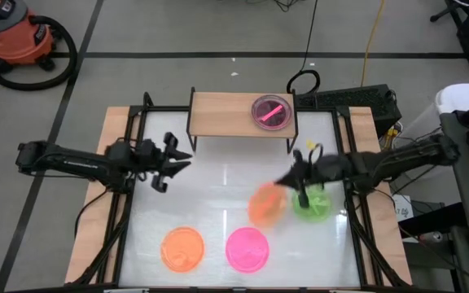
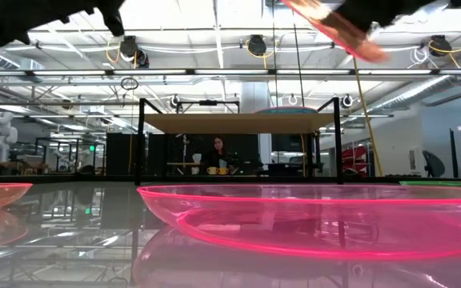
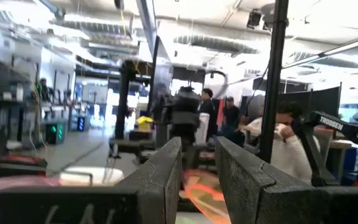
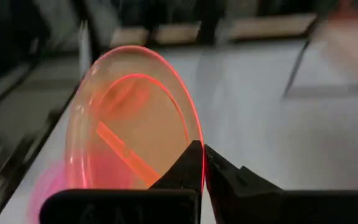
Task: Place and stack plates onto a shelf
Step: Put the right orange plate on the shelf
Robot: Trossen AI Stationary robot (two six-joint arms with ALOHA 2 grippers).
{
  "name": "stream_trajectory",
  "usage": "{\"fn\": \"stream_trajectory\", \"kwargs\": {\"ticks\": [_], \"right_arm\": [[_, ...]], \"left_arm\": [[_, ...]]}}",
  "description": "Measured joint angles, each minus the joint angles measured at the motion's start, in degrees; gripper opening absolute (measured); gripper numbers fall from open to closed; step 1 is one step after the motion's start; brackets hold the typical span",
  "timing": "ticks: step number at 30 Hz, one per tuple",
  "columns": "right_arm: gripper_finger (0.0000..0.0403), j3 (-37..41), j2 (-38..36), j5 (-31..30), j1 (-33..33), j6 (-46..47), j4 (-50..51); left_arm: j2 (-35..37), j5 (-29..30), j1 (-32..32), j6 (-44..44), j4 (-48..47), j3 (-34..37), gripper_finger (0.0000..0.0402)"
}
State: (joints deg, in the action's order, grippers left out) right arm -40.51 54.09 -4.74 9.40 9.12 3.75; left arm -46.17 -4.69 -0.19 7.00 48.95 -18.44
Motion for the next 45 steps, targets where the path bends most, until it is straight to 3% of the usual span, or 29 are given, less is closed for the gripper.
{"fn": "stream_trajectory", "kwargs": {"ticks": [3, 6, 11, 17, 20, 24, 29, 45], "right_arm": [[0.0000, 0.0, 0.0, -0.1, -6.9, -4.2, -9.5], [0.0000, 0.0, 2.1, -4.2, -13.6, -6.6, -22.0], [0.0000, -0.2, 8.4, -3.9, -25.1, -9.6, -43.4], [0.0000, -0.2, 20.4, -4.0, -38.2, 0.4, -54.8], [0.0000, -2.1, 27.1, 1.2, -42.4, 5.7, -58.4], [0.0000, -7.6, 34.7, 7.4, -44.3, 9.8, -59.6], [0.0000, -15.0, 41.8, 13.4, -44.3, 9.2, -54.2], [0.0000, -18.3, 45.2, 11.9, -44.3, 4.5, -45.4]], "left_arm": [[4.7, 0.0, 0.0, -2.5, -3.9, 0.0, 0.0104], [8.2, 1.1, 0.0, -4.6, -8.2, 0.0, 0.0104], [10.1, 3.3, 0.0, -8.9, -12.7, 0.0, 0.0104], [10.1, 4.4, 0.1, -14.3, -13.0, 0.0, 0.0104], [10.1, 6.8, 0.1, -16.8, -12.5, 0.0, 0.0104], [10.1, 9.8, 0.2, -18.8, -12.4, 0.0, 0.0104], [10.1, 11.3, 0.2, -18.6, -12.5, 0.0, 0.0104], [10.1, 11.8, 0.2, -15.8, -13.7, 0.0, 0.0104]]}}
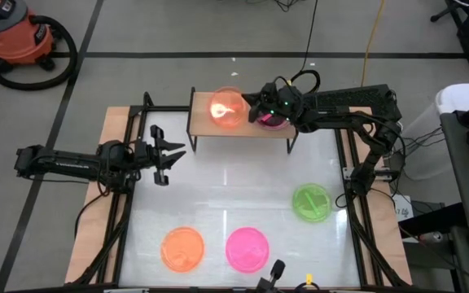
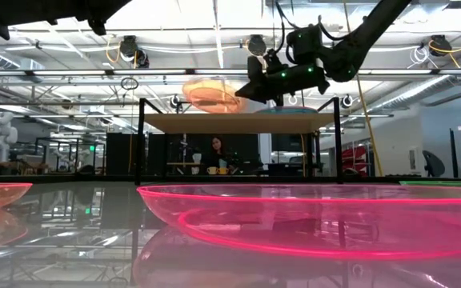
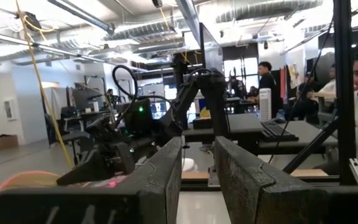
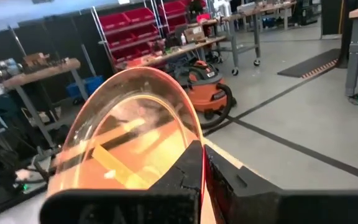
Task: Place and stack plates onto a shelf
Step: Put the right orange plate on the shelf
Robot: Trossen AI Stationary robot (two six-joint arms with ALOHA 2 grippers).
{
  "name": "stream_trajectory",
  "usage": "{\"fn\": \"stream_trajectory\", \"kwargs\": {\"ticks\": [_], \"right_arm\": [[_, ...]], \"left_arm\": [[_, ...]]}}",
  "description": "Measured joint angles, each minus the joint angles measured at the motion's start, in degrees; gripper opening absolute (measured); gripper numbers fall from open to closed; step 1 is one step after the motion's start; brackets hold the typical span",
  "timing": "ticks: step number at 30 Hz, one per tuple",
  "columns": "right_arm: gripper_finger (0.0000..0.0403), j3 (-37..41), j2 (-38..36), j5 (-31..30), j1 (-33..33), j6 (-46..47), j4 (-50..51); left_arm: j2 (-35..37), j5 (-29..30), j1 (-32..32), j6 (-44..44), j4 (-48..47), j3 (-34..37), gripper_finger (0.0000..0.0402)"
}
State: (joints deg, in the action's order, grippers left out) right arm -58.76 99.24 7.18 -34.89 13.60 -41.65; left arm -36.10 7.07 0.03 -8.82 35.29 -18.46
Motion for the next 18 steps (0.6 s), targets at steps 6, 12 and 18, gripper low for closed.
{"fn": "stream_trajectory", "kwargs": {"ticks": [6, 12, 18], "right_arm": [[0.0000, 0.0, 0.0, -1.3, 0.0, -2.4, 2.6], [0.0000, 0.0, 0.0, -1.4, 0.0, -2.7, 2.9], [0.0003, 0.0, 0.0, -1.4, 0.0, -3.9, 2.9]], "left_arm": [[-1.0, 1.4, 0.0, 1.6, 0.1, -0.1, 0.0104], [-3.3, 2.0, 0.0, 3.4, 0.1, -0.1, 0.0104], [-5.0, 2.1, 0.0, 3.6, 0.7, -0.1, 0.0104]]}}
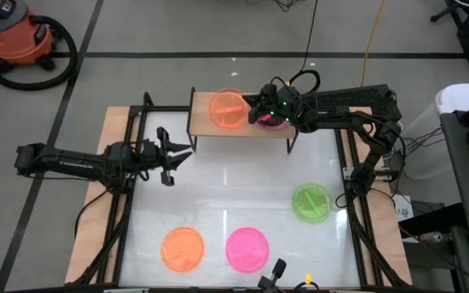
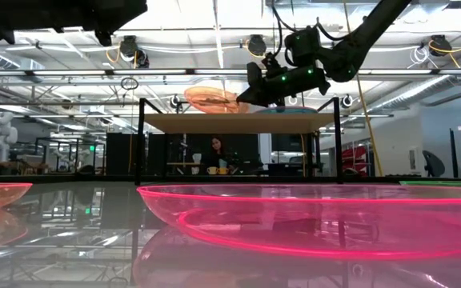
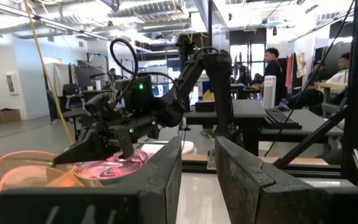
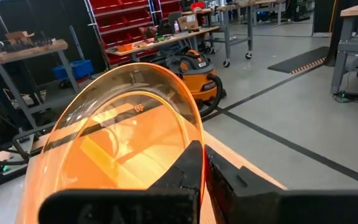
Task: Place and stack plates onto a shelf
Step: Put the right orange plate on the shelf, then stack the pink plate on the orange plate on the shelf
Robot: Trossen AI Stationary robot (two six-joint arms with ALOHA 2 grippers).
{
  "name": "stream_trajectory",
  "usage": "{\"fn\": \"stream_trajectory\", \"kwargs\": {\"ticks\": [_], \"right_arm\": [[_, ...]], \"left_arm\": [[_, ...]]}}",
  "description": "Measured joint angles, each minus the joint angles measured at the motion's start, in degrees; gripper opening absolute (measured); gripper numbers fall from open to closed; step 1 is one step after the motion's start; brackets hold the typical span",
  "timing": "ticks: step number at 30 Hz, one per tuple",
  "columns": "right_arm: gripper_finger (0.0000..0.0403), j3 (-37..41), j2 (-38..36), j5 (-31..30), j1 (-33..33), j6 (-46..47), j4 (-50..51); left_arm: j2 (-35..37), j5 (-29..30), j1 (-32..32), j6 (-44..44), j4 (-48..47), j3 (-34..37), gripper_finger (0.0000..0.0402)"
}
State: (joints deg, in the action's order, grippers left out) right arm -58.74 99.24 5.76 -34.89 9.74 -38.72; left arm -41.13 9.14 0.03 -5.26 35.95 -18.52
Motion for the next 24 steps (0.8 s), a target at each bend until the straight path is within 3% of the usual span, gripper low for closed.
{"fn": "stream_trajectory", "kwargs": {"ticks": [15, 21, 24], "right_arm": [[0.0061, 0.1, -0.7, -0.7, 0.0, -0.2, -1.3], [0.0061, 1.1, -6.2, 14.2, 0.7, -2.6, -1.0], [0.0056, 4.3, -11.6, 15.5, 2.5, -4.3, -0.4]], "left_arm": [[-0.5, 0.1, 0.0, -0.7, -0.5, 0.0, 0.0104], [-0.5, 0.1, -0.4, -0.1, -5.2, 0.0, 0.0104], [-2.0, 0.1, -1.2, 0.0, -8.2, -1.4, 0.0104]]}}
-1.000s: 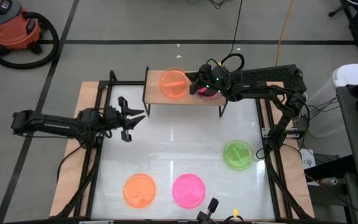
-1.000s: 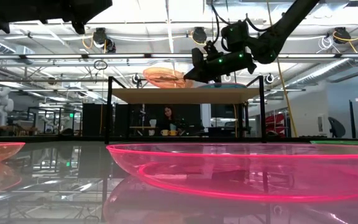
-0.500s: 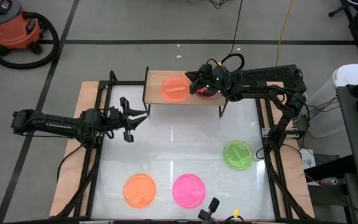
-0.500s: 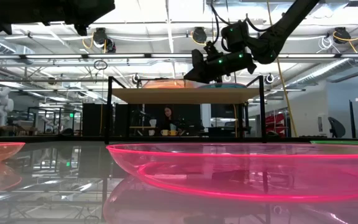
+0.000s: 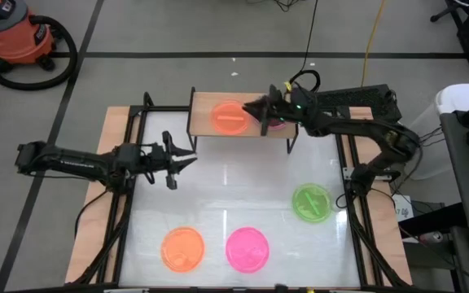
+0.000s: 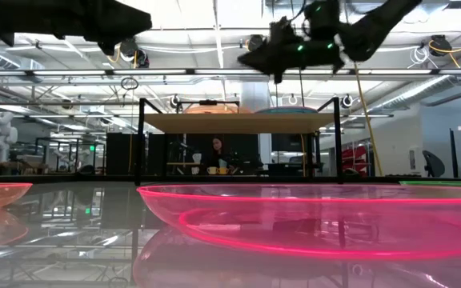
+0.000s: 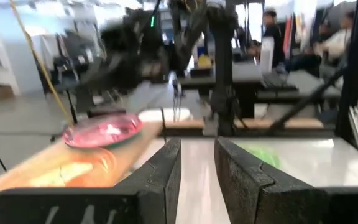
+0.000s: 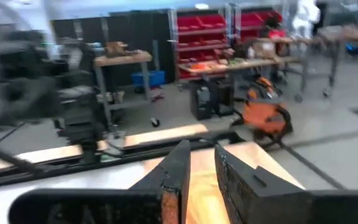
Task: Place and stack plates onto a shelf
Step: Stack the pink plate on the orange plate on the shelf
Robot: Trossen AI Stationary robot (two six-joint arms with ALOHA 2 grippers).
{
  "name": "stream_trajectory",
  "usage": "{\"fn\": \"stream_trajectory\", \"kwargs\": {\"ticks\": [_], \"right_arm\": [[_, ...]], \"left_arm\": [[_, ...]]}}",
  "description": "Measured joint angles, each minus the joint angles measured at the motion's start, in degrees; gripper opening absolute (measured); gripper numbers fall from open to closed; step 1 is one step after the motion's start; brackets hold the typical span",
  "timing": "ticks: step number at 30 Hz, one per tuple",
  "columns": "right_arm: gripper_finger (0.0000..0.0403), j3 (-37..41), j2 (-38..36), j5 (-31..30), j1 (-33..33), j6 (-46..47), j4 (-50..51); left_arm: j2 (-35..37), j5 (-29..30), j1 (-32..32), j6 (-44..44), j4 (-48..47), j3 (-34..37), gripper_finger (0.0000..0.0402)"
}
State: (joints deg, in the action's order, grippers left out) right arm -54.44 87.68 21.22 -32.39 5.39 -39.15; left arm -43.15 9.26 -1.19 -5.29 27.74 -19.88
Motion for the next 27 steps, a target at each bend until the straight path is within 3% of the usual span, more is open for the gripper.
{"fn": "stream_trajectory", "kwargs": {"ticks": [7, 14, 17, 22, 27], "right_arm": [[0.0051, 12.1, -17.3, -0.2, 3.6, -4.8, 0.2], [0.0050, 26.0, -34.1, -0.5, 6.3, -3.9, 0.0], [0.0050, 30.1, -40.6, -3.2, 6.7, -0.2, -0.1], [0.0050, 35.0, -47.9, -4.7, 7.0, 3.0, 0.4], [0.0050, 38.2, -51.0, -4.6, 7.0, 6.1, 1.4]], "left_arm": [[-12.4, 4.2, -3.6, -0.7, -11.9, -10.2, 0.0104], [-32.2, 4.4, -6.1, -12.0, -12.5, -22.5, 0.0104], [-40.4, 3.6, -7.1, -17.1, -12.5, -27.9, 0.0104], [-50.2, -3.2, -7.6, -20.5, -14.5, -34.7, 0.0104], [-54.0, -16.6, -8.0, -11.2, -26.4, -40.8, 0.0104]]}}
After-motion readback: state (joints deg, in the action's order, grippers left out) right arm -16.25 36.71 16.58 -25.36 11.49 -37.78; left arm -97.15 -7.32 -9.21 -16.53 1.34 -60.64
